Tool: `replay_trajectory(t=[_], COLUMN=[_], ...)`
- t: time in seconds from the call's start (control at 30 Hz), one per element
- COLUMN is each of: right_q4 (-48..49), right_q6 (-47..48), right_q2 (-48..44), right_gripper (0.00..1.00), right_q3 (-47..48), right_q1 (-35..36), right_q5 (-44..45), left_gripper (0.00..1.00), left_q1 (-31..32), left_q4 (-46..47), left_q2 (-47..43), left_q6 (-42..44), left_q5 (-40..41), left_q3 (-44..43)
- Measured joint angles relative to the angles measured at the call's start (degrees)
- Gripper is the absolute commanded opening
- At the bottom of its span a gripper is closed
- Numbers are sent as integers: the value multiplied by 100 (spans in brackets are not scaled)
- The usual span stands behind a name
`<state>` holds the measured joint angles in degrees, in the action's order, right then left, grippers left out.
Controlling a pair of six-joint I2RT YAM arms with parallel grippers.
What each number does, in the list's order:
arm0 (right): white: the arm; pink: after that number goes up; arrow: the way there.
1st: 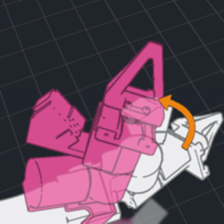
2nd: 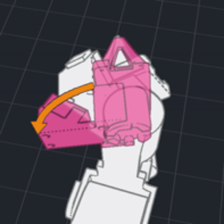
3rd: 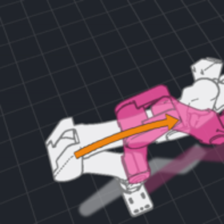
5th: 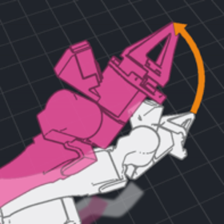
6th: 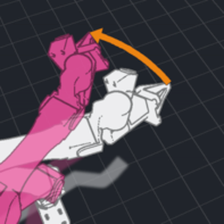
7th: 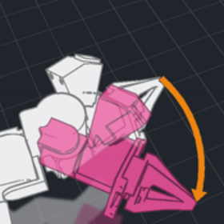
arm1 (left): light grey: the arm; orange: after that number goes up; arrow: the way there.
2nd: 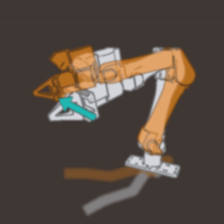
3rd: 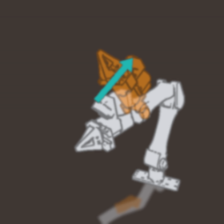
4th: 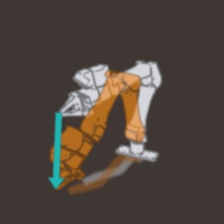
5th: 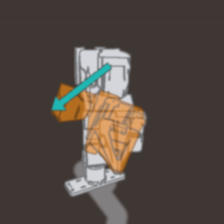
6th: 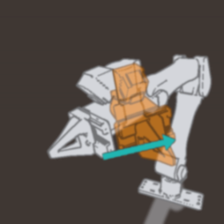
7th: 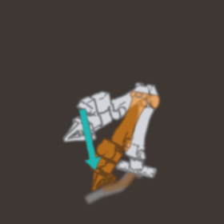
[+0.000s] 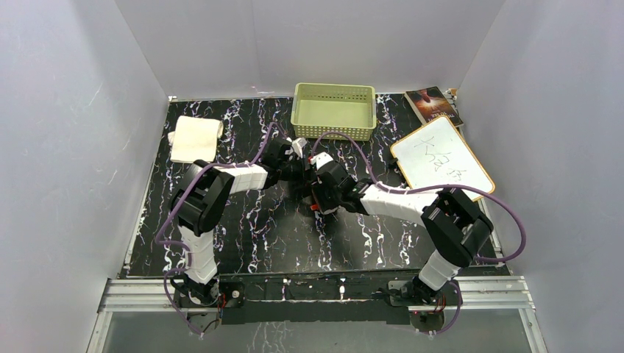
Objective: Roll the towels
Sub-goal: Roll the towel at the center of the board.
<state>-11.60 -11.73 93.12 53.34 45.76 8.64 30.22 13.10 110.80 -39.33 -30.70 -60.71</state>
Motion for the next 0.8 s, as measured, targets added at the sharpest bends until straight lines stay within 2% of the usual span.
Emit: replay_trajectory(t=[0.07, 0.2, 0.4, 0.8], right_q4=[96, 345, 929, 2081], right_q6=[-39, -94, -426, -1095], right_q2=[0, -2, -170, -264], right_gripper=[33, 31, 30, 29], right_q3=[-52, -173, -592, -1377], right_q1=[-7, -96, -627, -1799], right_q5=[-24, -289, -1176, -3106], left_gripper=[82, 82, 76, 76], left_q1=[0, -13, -13, 39], left_q4=[133, 481, 640, 339], left_q2=[13, 76, 166, 468], left_q6=[-33, -210, -258, -116], left_q5=[-98, -308, -376, -411], left_q3=[15, 92, 79, -396])
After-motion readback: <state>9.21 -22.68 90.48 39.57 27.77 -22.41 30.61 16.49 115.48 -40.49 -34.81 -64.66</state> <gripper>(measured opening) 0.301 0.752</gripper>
